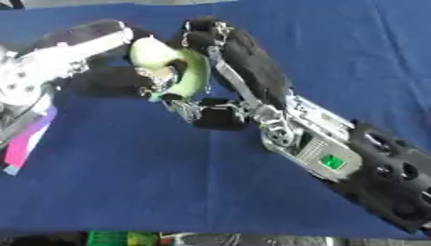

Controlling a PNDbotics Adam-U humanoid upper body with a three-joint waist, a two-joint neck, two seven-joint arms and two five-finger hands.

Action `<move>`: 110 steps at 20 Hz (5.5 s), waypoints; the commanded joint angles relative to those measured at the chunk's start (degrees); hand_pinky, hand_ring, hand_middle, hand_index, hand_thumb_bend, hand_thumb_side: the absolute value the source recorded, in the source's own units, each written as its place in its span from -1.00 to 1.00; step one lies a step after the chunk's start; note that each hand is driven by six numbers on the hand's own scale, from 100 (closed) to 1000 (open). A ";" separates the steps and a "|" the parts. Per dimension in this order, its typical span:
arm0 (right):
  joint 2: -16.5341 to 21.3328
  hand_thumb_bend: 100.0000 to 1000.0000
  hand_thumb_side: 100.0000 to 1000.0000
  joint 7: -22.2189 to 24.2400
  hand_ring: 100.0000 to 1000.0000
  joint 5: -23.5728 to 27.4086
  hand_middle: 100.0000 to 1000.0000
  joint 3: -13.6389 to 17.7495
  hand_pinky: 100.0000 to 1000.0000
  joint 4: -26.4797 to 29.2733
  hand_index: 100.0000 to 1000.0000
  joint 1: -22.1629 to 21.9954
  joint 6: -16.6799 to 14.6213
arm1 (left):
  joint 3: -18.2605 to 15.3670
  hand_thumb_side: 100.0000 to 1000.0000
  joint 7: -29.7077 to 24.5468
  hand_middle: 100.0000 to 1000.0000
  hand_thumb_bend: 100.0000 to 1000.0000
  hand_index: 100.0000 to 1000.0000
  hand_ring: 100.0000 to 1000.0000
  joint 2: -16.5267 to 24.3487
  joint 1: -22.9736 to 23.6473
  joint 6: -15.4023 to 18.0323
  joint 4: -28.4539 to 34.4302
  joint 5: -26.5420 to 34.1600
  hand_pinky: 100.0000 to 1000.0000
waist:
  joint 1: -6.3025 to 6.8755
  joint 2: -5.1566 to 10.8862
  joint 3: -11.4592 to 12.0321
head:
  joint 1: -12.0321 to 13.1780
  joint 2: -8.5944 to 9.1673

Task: Pick up the objects with one hand, pass them to the other hand, and then place them into the box on the other side of the table.

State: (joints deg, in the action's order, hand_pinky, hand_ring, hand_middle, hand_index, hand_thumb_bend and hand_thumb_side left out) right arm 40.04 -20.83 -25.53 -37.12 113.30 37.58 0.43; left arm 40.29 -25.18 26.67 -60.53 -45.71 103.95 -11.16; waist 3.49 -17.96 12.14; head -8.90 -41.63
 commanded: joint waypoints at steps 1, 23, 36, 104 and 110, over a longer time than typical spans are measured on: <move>0.12 -1.00 -1.00 -0.59 -0.11 -0.62 -0.49 0.56 0.59 1.29 -0.04 0.75 0.13 | -0.14 -0.61 -5.92 -0.13 -1.00 0.18 0.09 0.72 -0.48 -6.26 -1.68 0.91 0.47 | -0.08 0.91 -0.06 | 0.23 0.21; 1.15 -0.68 -0.63 7.43 0.80 -9.79 0.70 1.00 0.86 1.29 0.93 -0.70 10.46 | -2.81 -0.67 2.17 -0.63 -1.00 -0.39 -0.33 6.20 3.13 -6.26 -4.75 2.00 0.24 | 0.43 1.37 -0.28 | 0.09 -0.39; 2.08 -1.00 -0.42 8.70 0.67 -4.87 0.58 0.63 0.79 1.29 0.82 -4.46 8.35 | -20.65 -0.64 18.50 -0.64 -1.00 -0.39 -0.36 25.44 17.55 -5.22 1.20 14.13 0.28 | -0.62 1.50 -0.68 | 5.42 0.03; 22.56 -0.82 -0.54 36.70 0.74 13.20 0.54 24.44 0.87 1.29 0.91 -23.39 -8.00 | -38.63 0.74 44.34 0.50 -0.95 0.73 0.52 24.31 29.79 30.32 10.65 40.00 0.83 | -4.76 -0.41 -1.68 | 1.03 -0.63; 21.35 -0.76 -0.58 37.79 0.79 7.56 0.61 23.26 0.91 1.29 0.96 -25.26 -5.69 | -38.72 0.72 43.52 0.47 -0.97 0.72 0.51 24.07 29.21 32.51 10.65 39.70 0.82 | -5.13 -1.79 -0.04 | 0.08 0.18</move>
State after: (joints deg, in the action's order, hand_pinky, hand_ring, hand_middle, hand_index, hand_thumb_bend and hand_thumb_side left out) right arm 60.45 16.64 -16.71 -14.20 113.75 12.09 -5.58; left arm 2.59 18.43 49.62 -30.56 -13.84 113.91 28.59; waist -1.73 -20.68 12.12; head -8.51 -42.17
